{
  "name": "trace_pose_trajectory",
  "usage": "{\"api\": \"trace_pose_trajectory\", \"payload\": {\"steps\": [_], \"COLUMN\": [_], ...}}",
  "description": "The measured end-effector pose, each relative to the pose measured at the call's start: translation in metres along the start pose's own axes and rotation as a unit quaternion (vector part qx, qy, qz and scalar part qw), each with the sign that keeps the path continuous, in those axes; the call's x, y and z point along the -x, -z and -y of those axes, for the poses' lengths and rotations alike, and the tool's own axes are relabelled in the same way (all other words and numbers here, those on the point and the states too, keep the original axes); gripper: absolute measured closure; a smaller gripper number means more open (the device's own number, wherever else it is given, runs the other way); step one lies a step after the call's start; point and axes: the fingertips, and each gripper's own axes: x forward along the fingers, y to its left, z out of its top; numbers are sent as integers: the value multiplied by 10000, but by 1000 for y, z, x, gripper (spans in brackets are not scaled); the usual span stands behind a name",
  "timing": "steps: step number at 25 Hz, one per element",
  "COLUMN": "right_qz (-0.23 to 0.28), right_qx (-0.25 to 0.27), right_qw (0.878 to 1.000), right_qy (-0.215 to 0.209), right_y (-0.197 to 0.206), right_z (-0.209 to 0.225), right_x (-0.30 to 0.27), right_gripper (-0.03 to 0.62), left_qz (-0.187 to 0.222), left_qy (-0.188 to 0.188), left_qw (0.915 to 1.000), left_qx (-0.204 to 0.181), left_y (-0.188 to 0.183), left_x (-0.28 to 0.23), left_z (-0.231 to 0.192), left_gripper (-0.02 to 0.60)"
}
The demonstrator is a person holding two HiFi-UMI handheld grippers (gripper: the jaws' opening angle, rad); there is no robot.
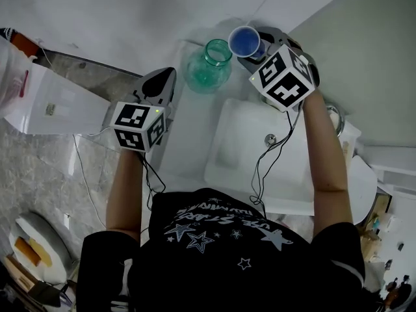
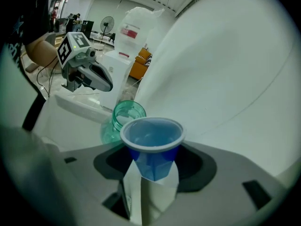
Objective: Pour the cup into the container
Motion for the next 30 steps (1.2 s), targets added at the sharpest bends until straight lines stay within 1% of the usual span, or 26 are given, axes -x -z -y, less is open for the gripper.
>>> {"api": "trace_pose_trajectory", "payload": {"steps": [7, 19, 30], "right_qz": [-172, -362, -363], "right_qx": [273, 704, 864], "right_qw": [9994, 9965, 9940], "right_qy": [96, 279, 562], "right_y": [-2, -3, -5], "right_z": [7, 7, 9], "right_x": [5, 3, 7], "right_gripper": [322, 321, 321], "left_qz": [37, 11, -4], "left_qy": [3, -22, -5], "left_qw": [10000, 10000, 10000], "left_qx": [3, 45, 35], "left_y": [-5, 0, 2], "left_x": [2, 5, 7], "left_z": [4, 5, 11], "left_gripper": [572, 572, 572]}}
